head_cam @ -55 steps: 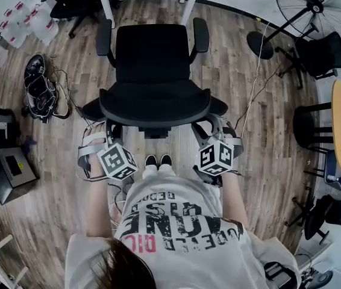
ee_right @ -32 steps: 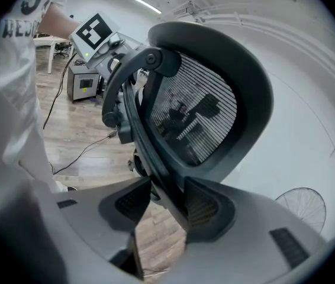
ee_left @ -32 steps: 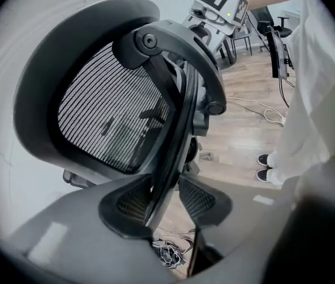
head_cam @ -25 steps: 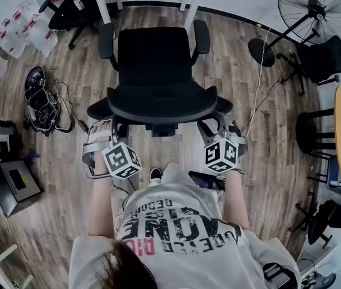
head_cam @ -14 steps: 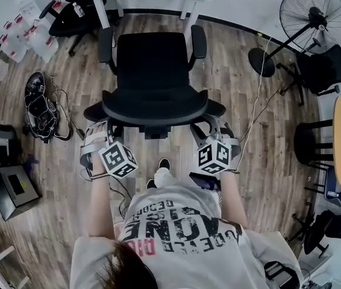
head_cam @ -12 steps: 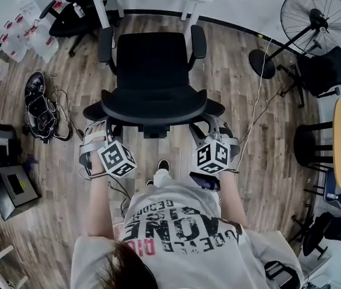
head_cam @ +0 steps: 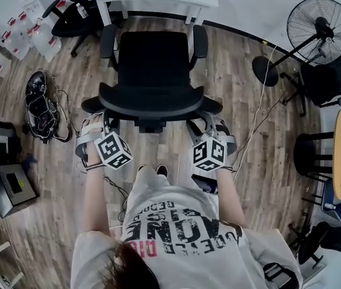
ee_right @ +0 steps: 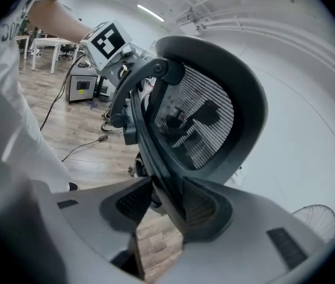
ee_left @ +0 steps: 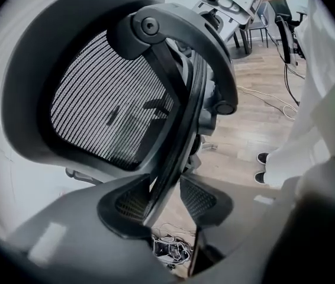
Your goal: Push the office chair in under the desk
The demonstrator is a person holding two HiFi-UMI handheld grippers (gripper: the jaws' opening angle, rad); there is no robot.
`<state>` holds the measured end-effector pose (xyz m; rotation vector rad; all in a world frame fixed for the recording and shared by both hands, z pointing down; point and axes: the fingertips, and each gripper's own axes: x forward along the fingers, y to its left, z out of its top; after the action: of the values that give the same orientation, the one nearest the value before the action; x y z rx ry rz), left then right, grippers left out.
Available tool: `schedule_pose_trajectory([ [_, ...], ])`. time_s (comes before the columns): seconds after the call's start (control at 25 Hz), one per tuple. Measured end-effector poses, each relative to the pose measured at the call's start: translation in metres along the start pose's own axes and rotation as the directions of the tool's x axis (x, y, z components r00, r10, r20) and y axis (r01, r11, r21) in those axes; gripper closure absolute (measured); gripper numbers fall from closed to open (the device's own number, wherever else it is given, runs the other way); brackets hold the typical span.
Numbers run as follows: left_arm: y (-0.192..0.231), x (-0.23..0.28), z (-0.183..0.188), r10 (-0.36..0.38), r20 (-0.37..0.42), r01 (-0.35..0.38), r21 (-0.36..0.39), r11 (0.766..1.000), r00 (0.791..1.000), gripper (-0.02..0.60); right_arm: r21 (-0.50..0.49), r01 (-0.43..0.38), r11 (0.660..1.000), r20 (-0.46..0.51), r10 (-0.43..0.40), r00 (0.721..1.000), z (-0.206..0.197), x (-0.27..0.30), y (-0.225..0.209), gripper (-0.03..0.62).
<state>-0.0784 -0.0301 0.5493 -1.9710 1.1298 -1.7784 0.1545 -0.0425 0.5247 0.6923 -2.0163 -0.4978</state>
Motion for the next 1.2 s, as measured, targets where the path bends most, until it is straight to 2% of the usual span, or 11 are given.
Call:
schedule_pose_trajectory([
  [0.44, 0.027, 0.025, 0.004, -0.001, 0.033, 0.001, 0.010, 1.000, 0.999, 0.413, 0.009, 0.006, 1.000, -0.035, -0.006, 0.999, 0.003, 0.029, -0.025, 0.431],
  [0.72, 0.048, 0.043, -0.001, -0.034, 0.059, 0.032, 0.035, 0.999, 0.998, 0.416, 0.033, 0.009, 0.999, -0.063, -0.007, 0.998, 0.012, 0.048, -0.038, 0.431],
  [1.2, 0.085, 0.077, -0.010, -0.017, 0.083, 0.012, 0.062, 0.998, 0.996, 0.419, 0.048, 0.026, 0.999, -0.083, -0.022, 0.996, 0.028, 0.087, -0.060, 0.431],
])
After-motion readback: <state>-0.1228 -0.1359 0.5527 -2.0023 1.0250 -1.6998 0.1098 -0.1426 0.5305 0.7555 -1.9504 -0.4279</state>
